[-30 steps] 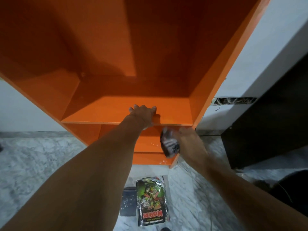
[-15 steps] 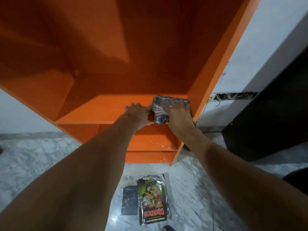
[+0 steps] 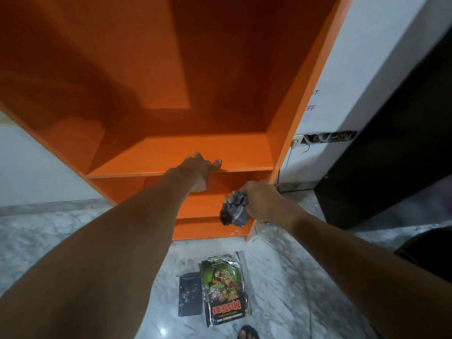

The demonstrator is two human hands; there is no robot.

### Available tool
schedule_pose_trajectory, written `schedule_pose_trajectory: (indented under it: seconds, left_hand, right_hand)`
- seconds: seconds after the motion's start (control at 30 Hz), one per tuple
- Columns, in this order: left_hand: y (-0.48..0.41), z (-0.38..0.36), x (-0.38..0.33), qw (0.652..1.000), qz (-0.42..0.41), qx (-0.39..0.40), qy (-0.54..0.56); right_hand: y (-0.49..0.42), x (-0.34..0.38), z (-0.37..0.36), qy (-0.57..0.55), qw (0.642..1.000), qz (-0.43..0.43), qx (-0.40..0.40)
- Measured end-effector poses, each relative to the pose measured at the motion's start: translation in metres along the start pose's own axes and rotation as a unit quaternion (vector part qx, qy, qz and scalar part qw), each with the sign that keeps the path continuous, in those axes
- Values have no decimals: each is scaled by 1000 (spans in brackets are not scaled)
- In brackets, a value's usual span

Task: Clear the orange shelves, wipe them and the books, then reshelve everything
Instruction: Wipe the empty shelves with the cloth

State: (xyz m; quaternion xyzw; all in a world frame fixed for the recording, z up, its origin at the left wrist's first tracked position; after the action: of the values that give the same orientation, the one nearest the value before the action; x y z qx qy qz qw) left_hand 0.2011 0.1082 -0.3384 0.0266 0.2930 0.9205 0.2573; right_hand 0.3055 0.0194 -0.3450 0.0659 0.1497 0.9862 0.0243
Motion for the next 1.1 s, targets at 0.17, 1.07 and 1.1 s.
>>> schedule_pose_trajectory:
  seconds: [0.17,1.07,1.1]
  left_hand:
    - [33,-21,10,995,-39,13,89]
    - [-79,-128,34,889,-95,-190,406]
    - [-89,-134,36,885,-101,-200,408]
  right_hand:
    - [1,6,27,-59,995,-61,-57]
    - [-91,-20,-90,22,993,-50,-102]
    - [-99,-23,-97,32,992,-47,-110]
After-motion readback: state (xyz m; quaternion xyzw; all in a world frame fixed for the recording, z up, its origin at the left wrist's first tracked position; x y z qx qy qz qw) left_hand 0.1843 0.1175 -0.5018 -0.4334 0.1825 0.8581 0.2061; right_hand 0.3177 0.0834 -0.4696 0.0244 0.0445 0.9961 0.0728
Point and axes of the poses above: each hand's wrist, its own y-axis away from the middle knuckle, its own z-axis out of the back of the hand, x = y × z, the point moved 8 cm from there along -y, towards the middle knuckle, and after that the axes turned 14 degrees about y, right-handed, at the moved point
